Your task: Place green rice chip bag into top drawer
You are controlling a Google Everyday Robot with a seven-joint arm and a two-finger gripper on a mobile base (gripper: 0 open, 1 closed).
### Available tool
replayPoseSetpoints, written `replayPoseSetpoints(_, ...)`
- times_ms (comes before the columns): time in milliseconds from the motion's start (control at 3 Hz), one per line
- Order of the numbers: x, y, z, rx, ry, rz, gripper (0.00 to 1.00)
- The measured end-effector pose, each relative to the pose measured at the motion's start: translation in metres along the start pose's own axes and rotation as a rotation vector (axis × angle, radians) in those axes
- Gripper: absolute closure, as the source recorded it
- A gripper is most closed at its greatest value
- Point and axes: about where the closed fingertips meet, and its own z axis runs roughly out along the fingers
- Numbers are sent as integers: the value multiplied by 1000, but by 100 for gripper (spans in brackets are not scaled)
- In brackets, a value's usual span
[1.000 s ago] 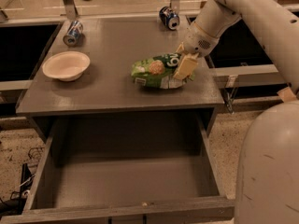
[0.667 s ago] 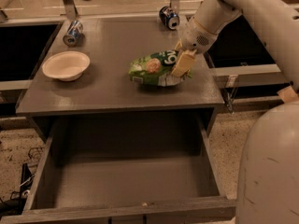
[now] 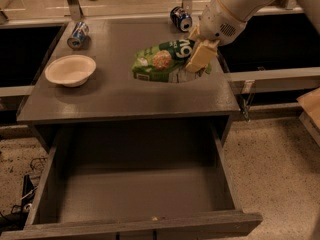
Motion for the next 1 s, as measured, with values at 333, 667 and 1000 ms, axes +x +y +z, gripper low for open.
replayPoseSetpoints(333,-10,24,-21,26,-14,-27,100)
replayPoseSetpoints(667,-18,61,-37,54,-39,-70,100)
replayPoseSetpoints(1000,-19,100,-40,46,-65,-94,100)
